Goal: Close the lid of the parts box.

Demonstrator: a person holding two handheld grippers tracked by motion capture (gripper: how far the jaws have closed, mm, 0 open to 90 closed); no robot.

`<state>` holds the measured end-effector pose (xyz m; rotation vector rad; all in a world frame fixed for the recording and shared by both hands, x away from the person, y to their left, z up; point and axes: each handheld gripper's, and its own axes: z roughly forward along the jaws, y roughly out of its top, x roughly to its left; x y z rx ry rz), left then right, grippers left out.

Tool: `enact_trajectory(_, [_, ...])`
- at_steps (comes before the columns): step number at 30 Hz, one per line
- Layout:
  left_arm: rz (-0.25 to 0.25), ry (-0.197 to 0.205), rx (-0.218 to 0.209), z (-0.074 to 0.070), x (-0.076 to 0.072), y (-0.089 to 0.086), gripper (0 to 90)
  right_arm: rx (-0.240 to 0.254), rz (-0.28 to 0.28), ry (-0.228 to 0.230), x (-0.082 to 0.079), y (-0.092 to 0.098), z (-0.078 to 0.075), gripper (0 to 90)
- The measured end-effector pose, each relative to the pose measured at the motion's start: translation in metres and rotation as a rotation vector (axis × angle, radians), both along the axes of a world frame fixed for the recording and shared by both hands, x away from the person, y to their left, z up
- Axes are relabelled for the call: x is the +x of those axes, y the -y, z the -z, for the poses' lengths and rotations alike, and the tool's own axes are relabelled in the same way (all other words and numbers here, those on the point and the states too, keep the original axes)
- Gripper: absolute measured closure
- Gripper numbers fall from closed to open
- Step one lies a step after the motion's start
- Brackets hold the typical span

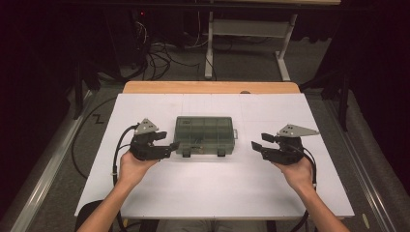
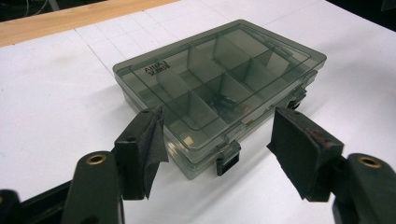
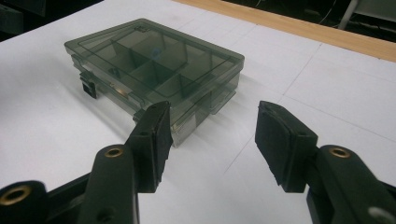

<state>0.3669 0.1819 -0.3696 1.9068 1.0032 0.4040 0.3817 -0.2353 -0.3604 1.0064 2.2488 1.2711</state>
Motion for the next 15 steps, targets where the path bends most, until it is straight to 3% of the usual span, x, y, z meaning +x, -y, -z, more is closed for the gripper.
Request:
enact_trajectory(7, [0.003, 0.015, 0.013, 0.002, -0.006, -0.001, 35.1, 0.019, 0.002, 0.023, -0.006, 0.006, 0.002, 47.2])
enact_trajectory(15, [-0.004, 0.027, -0.004, 0.004, -0.011, -0.006, 35.1, 0.042, 0.012, 0.052, -0.015, 0.015, 0.006, 45.5])
